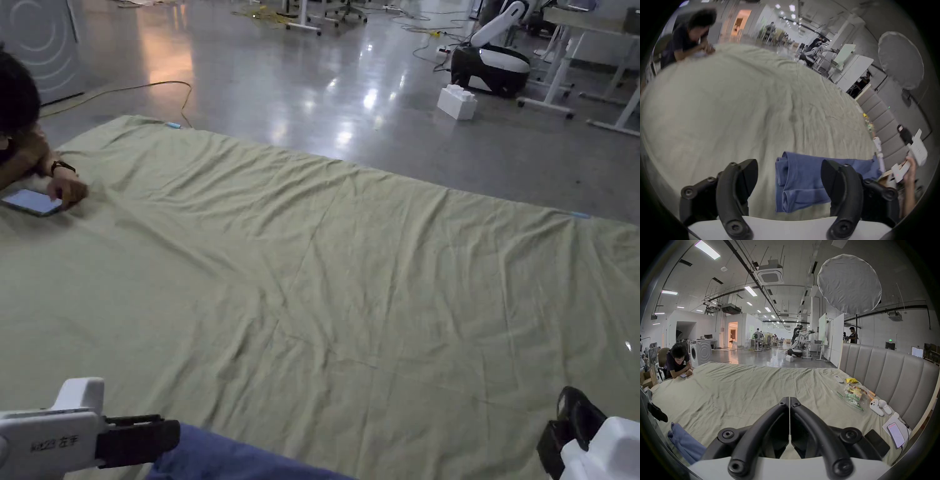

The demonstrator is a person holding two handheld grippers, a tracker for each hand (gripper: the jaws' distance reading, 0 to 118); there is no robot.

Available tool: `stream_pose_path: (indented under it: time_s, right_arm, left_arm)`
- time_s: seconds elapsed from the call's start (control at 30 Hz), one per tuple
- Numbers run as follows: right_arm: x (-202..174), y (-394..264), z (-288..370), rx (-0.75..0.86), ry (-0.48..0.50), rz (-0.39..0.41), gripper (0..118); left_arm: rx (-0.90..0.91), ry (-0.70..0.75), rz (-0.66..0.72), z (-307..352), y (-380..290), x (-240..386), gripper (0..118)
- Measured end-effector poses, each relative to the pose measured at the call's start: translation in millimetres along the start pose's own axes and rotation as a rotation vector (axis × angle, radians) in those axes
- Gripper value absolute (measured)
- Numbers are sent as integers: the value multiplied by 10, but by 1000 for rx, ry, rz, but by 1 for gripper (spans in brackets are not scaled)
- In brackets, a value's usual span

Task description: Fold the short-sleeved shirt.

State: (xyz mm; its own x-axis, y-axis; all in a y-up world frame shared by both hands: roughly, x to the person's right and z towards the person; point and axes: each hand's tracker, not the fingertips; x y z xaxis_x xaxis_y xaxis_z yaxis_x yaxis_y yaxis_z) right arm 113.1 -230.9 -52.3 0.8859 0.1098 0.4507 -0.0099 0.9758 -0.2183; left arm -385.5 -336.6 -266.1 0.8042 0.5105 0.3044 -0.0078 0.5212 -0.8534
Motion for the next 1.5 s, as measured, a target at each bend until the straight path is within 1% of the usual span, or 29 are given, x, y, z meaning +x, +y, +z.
stream_pose_path:
  time_s: [0.13, 0.17, 0.2, 0.23, 0.27, 0.3, 0.37, 0.43, 0.53, 0.6, 0.63, 0.7, 0.77, 0.9, 1.03, 1.13, 1.17, 1.33, 1.5]
  right_arm:
    - [-29, -43, 10, -24, 2, 7, 2]
    - [-35, -53, 9, -33, 3, 8, 2]
    - [-38, -59, 10, -37, 3, 8, 2]
    - [-38, -63, 11, -45, 5, 4, 2]
    - [-36, -66, 12, -52, 6, -4, 2]
    - [-36, -64, 16, -58, 6, -12, 2]
    - [-44, -65, 20, -60, 1, -6, 2]
    - [-52, -67, 17, -65, 0, 0, 2]
    - [-59, -72, 8, -74, 1, -2, 2]
    - [-48, -81, -2, -81, 3, -16, 2]
    - [-48, -85, -9, -85, 5, -22, 2]
    - [-51, -110, -20, -107, 8, -38, 2]
    - [-60, -117, -26, -109, 9, -35, 2]
    - [-67, -129, -31, -117, 17, -35, 2]
    - [-48, -136, -36, -120, 20, -32, 2]
    - [-10, -128, -45, -119, 19, -33, 2]
    - [6, -118, -50, -118, 19, -35, 2]
    - [53, -81, -69, -109, 24, -35, 2]
    - [72, -67, -101, -103, 36, -32, 2]
  left_arm:
    - [-62, -132, 167, -198, -33, -228, 82]
    - [-110, -172, 225, -277, -50, -294, 82]
    - [-136, -207, 252, -322, -58, -346, 82]
    - [-140, -260, 275, -331, -87, -367, 82]
    - [-100, -314, 262, -327, -80, -376, 82]
    - [-103, -351, 274, -344, -76, -381, 81]
    - [-178, -410, 318, -406, -83, -407, 77]
    - [-198, -441, 325, -480, -136, -381, 75]
    - [-205, -428, 321, -512, -158, -265, 55]
    - [-207, -379, 299, -585, -139, -310, 30]
    - [-209, -347, 270, -600, -148, -291, 23]
    - [-199, -365, 272, -594, -152, -265, 18]
    - [-202, -344, 276, -624, -130, -300, 13]
    - [-195, -310, 225, -539, -89, -211, 11]
    - [-170, -328, 206, -389, 2, -116, 10]
    - [-173, -319, 166, -308, 90, -51, 10]
    - [-168, -290, 137, -274, 130, -29, 10]
    - [-135, -258, 156, -74, 280, -23, 10]
    - [-84, -148, 130, 313, 446, -109, 10]
